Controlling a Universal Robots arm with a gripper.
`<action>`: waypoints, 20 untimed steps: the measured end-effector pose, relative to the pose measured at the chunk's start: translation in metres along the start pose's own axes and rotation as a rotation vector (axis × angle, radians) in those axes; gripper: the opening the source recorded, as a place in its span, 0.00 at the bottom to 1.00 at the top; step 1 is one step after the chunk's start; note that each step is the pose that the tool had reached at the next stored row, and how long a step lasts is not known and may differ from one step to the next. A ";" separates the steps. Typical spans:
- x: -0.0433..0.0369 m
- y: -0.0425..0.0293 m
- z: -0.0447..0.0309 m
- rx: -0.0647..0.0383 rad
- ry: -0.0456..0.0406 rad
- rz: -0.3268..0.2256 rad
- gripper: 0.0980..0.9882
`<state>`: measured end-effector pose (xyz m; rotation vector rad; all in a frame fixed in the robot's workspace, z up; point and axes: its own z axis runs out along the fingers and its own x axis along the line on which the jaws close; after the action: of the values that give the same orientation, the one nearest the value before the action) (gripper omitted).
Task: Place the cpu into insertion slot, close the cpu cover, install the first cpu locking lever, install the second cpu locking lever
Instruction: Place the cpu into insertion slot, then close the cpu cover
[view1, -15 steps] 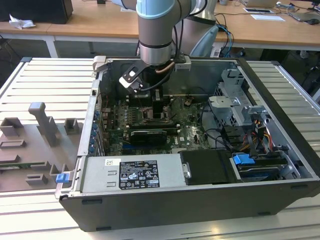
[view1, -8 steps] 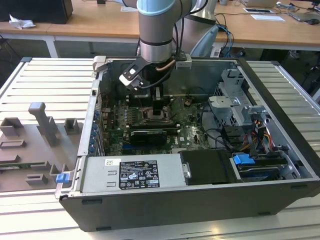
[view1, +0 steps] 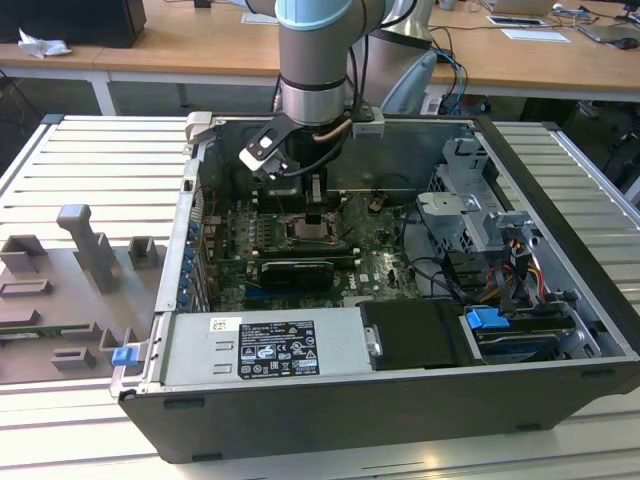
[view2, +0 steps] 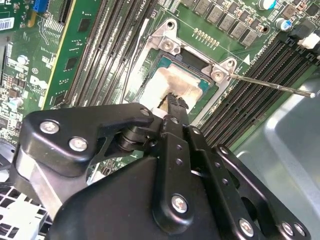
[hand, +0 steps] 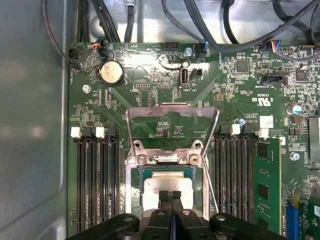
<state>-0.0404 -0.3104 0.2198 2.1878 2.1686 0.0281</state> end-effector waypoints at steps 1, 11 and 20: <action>0.0000 0.0001 -0.0005 0.001 -0.0002 0.000 0.01; -0.0002 0.0009 -0.0089 0.001 -0.0015 0.000 0.01; -0.0004 0.0039 -0.0132 0.001 -0.0017 0.003 0.01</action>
<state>-0.0373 -0.3104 0.2333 2.1906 2.1657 0.0249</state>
